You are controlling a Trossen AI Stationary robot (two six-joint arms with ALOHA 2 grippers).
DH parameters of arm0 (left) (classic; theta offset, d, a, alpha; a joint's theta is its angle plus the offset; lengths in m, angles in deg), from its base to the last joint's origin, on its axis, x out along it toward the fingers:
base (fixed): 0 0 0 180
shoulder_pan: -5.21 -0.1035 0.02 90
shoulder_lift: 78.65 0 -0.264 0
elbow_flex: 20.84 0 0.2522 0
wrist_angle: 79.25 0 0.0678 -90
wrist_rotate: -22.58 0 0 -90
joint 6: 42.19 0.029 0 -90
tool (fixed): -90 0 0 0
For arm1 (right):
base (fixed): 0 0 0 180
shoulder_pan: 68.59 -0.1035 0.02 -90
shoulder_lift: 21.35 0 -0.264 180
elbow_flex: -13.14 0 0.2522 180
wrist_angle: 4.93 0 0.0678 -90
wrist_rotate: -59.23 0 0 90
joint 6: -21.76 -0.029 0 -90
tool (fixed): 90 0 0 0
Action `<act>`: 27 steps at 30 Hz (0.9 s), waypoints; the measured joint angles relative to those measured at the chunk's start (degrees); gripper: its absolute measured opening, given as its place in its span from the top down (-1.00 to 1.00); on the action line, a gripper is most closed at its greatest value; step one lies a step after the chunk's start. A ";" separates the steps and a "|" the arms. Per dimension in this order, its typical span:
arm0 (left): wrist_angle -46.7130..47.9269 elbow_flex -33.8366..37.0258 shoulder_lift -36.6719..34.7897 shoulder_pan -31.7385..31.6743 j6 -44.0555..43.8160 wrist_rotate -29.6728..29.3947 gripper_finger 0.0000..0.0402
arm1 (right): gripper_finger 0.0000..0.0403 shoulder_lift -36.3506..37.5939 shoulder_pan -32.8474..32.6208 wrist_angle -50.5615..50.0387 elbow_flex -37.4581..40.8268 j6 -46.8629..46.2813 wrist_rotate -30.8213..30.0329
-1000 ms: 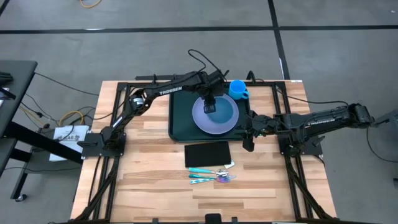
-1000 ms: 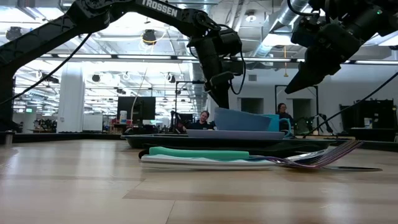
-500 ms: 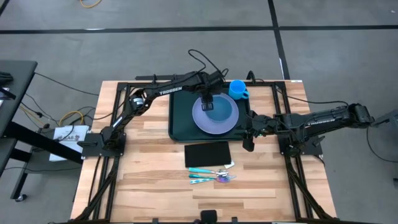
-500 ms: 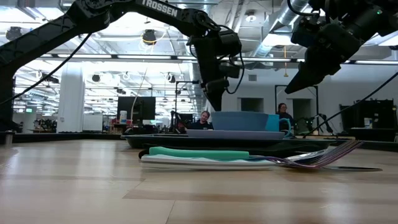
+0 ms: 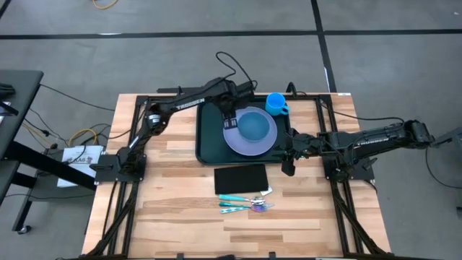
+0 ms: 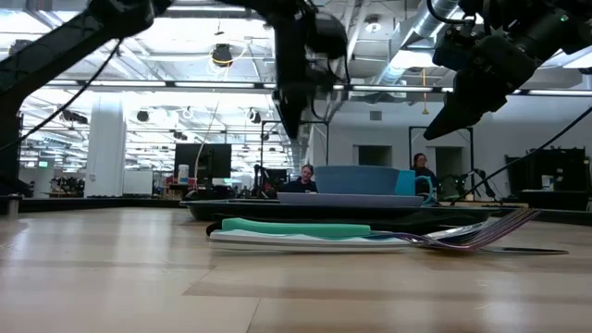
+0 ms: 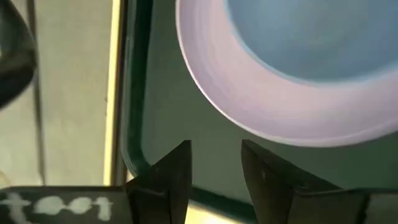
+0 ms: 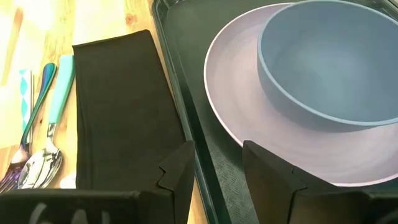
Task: Set up tray
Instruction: Put the black napkin to the left of the violet plate on the black tray
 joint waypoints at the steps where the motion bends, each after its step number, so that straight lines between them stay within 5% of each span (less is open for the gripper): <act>1: 1.34 -0.04 -1.29 0.38 -0.88 0.73 0.36 | 0.37 0.00 0.00 -0.02 0.00 -0.23 0.00; 8: 2.60 -0.04 -12.39 2.21 -4.35 12.93 0.36 | 0.37 0.00 0.00 0.01 0.00 -0.53 -0.02; 14: -3.65 8.20 -22.93 5.78 -5.95 15.97 0.36 | 0.37 0.00 0.00 0.37 0.00 -1.69 -0.08; 18: -12.87 22.93 -31.60 8.70 -7.78 15.88 0.36 | 0.37 0.00 0.00 0.42 0.00 -2.48 -0.14; 27: -48.90 69.64 -55.93 14.82 -17.06 15.23 0.36 | 0.37 0.00 0.00 2.68 0.00 -4.06 -0.17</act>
